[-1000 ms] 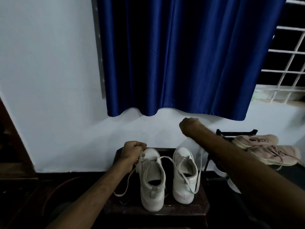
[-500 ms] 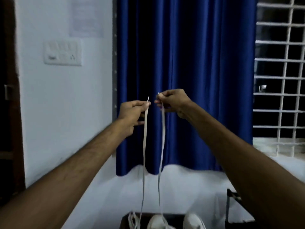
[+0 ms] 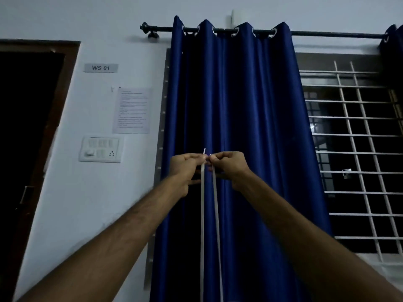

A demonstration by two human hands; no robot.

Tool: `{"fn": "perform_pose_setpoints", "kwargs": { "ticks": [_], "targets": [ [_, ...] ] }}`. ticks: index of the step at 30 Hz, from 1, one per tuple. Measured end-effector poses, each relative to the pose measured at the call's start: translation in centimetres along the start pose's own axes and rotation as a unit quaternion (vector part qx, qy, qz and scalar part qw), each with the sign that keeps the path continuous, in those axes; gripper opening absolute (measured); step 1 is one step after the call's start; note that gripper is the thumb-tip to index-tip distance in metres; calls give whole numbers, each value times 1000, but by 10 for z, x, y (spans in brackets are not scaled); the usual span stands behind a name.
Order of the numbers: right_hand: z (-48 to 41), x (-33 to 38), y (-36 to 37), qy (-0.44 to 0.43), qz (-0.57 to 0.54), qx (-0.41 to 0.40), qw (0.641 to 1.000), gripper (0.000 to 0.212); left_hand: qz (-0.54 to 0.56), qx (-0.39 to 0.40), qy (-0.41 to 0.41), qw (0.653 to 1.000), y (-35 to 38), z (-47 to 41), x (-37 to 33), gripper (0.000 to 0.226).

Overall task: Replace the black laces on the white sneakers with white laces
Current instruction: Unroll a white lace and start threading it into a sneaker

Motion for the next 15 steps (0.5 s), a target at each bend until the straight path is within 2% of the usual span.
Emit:
{"fn": "perform_pose_setpoints", "kwargs": {
  "ticks": [5,9,15],
  "targets": [
    [-1,0,-13,5,-2,-15,1000,8,-24,-11,0,1000,4,2,16,2],
    [-12,5,-32,-10,21,-53,998,10,-22,-17,-5,1000,4,1,23,8],
    [-13,-12,-36,18,18,-41,999,15,-8,-5,-9,1000,11,-7,20,10]
  ]
}}
Point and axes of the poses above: each hand's wrist, its own z-axis away from the middle knuckle, its own y-axis out of the palm, x = y × z, the point moved 10 cm from there along -z, towards the middle knuckle, and after that the axes turned 4 degrees about -y, right-handed, at the moved point
